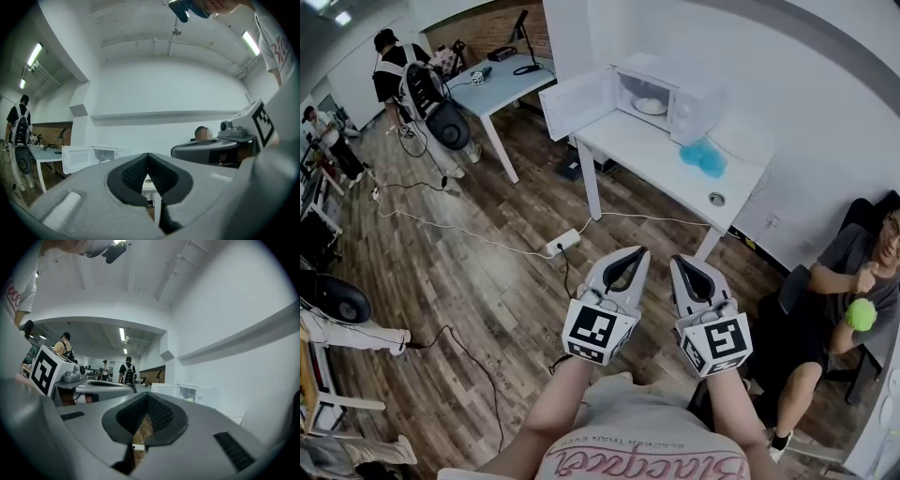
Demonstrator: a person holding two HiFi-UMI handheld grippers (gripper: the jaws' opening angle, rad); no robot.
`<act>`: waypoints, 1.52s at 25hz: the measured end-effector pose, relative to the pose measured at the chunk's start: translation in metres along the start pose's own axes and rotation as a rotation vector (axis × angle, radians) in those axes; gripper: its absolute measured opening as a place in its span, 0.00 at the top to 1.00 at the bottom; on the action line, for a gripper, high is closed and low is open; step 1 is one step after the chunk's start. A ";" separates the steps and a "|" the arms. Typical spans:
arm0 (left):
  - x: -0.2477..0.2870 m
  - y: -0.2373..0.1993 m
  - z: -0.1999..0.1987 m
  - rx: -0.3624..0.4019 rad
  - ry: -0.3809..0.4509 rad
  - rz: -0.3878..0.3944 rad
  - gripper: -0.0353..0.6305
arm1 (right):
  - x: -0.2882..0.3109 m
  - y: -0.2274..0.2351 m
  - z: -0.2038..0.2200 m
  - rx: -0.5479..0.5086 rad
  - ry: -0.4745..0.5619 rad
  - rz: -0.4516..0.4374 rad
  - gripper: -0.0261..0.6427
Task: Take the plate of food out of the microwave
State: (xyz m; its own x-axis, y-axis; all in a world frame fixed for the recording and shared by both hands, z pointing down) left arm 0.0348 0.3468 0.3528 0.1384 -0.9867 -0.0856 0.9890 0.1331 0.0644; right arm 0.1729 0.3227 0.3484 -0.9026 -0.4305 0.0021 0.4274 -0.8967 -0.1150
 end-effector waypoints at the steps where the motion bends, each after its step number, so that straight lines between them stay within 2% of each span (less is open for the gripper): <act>1: 0.003 -0.004 0.002 -0.005 -0.001 -0.003 0.94 | 0.005 0.002 0.000 -0.002 -0.003 -0.005 0.95; 6: 0.016 -0.018 0.008 -0.034 -0.009 -0.010 0.94 | 0.023 0.009 0.004 0.019 -0.012 -0.004 0.94; 16: 0.056 -0.035 0.011 0.000 -0.026 -0.013 0.94 | 0.048 0.046 0.016 0.071 0.004 0.011 0.94; 28: 0.149 -0.062 0.021 0.039 -0.034 -0.038 0.94 | 0.112 0.122 0.028 0.061 0.005 -0.048 0.95; 38: 0.248 -0.078 0.019 0.059 -0.042 -0.083 0.94 | 0.159 0.219 0.027 0.050 0.010 -0.094 0.95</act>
State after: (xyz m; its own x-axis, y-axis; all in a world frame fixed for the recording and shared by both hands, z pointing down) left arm -0.0088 0.0903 0.3450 0.0528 -0.9973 -0.0512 0.9920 0.0465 0.1174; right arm 0.1241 0.0549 0.3499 -0.9391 -0.3438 0.0007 0.3430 -0.9371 -0.0647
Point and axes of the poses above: the fingertips, and each gripper's own axes: x forward along the fingers, y to its right, z out of its underside, the point moved 8 cm from there along -x, backward along the fingers, and after that the axes turned 14 degrees about -z, right-handed, at the moved point
